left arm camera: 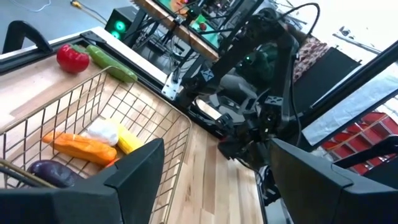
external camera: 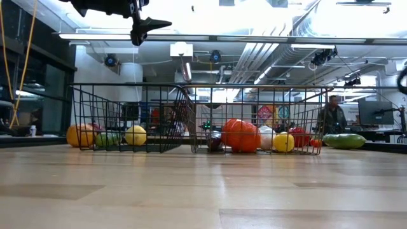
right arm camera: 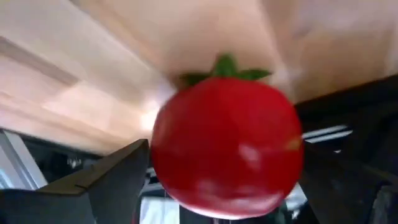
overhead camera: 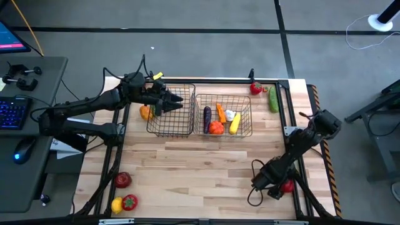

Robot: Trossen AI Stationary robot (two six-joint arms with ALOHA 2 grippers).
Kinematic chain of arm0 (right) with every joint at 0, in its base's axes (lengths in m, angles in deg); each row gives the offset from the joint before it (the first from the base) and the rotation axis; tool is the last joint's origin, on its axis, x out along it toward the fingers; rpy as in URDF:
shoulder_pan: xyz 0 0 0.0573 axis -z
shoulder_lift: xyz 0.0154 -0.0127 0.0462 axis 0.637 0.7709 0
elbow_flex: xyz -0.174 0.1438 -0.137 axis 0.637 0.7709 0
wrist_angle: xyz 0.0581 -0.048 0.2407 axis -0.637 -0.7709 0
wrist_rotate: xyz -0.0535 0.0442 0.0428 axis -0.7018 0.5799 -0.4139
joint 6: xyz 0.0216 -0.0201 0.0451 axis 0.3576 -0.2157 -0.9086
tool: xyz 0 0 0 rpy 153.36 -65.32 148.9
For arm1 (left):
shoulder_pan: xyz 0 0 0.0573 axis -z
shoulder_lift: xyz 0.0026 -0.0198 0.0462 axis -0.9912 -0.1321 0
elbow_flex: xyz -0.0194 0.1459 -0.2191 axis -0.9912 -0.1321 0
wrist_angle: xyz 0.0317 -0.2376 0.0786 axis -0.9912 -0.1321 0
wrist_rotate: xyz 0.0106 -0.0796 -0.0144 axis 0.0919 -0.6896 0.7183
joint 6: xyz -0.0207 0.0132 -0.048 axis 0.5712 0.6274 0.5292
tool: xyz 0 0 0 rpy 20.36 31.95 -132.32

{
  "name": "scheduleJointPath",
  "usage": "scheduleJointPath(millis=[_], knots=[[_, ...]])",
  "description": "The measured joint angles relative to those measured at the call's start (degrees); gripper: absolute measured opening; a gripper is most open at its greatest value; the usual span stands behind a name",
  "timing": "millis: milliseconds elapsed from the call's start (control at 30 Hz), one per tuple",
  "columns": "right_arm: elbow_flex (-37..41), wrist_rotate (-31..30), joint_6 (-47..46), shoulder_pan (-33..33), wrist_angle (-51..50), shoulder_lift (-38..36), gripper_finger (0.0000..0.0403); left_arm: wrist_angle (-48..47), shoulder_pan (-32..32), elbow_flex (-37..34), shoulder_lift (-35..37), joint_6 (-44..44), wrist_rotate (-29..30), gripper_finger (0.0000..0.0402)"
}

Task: Sort produce into baskets
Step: Put the bottom right tomato into the left wire basket

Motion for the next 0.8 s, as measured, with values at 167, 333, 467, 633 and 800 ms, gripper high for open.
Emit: scheduleJointPath(millis=[167, 333, 467, 633, 800], knots=[[-0.04, 5.66, 1.22, -1.36, 1.87, 2.79, 0.0374, -0.78, 0.00, 0.00, 0.00, -1.37, 0.00, 0.0275], [-0.97, 4.95, 2.59, 0.20, 1.67, 2.21, 0.0336, -0.63, 0.00, 0.00, 0.00, -1.35, 0.00, 0.0275], [-4.77, -2.07, 5.88, 4.61, -1.54, -0.38, 0.0284, -0.52, 0.00, 0.00, 0.00, -0.60, 0.00, 0.0275], [-14.57, -17.53, 14.67, 14.40, -12.56, -4.72, 0.0255, 3.64, -0.28, -0.02, 0.00, 2.31, -2.29, 0.0275], [-27.57, -39.41, 23.02, 26.53, -18.71, -7.10, 0.0266, 15.36, -1.74, -0.02, 0.02, 5.16, -9.84, 0.0275]])
